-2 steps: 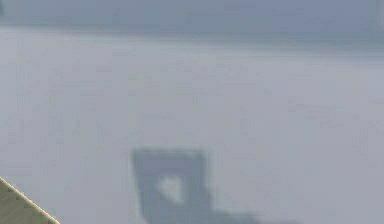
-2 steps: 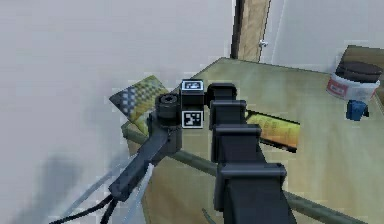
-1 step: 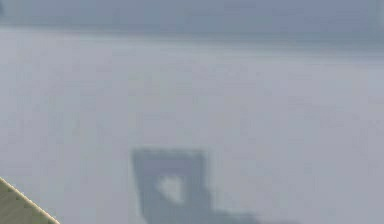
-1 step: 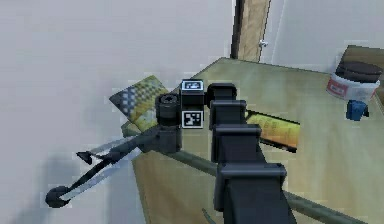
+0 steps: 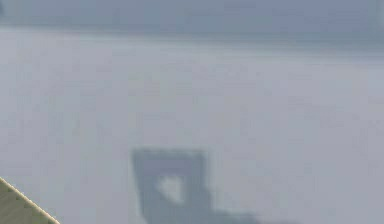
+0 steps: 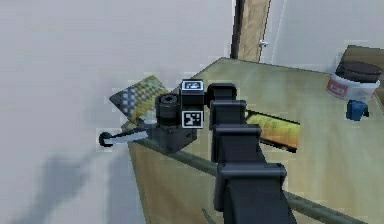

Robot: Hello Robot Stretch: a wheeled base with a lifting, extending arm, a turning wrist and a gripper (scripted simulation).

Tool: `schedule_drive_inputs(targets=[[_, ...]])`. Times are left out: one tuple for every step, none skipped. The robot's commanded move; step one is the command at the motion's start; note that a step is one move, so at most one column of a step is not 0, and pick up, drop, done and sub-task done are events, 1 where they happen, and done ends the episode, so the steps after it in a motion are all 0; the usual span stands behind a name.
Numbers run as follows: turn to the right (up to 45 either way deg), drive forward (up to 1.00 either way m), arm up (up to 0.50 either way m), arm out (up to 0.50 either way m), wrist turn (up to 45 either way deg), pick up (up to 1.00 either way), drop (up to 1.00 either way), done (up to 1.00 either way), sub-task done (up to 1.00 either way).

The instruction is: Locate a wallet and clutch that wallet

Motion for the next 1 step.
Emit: schedule_drive_inputs(targets=[[0.0,0.0,0.0,0.0,15.0,0.0,0.0,0.0,0.0]])
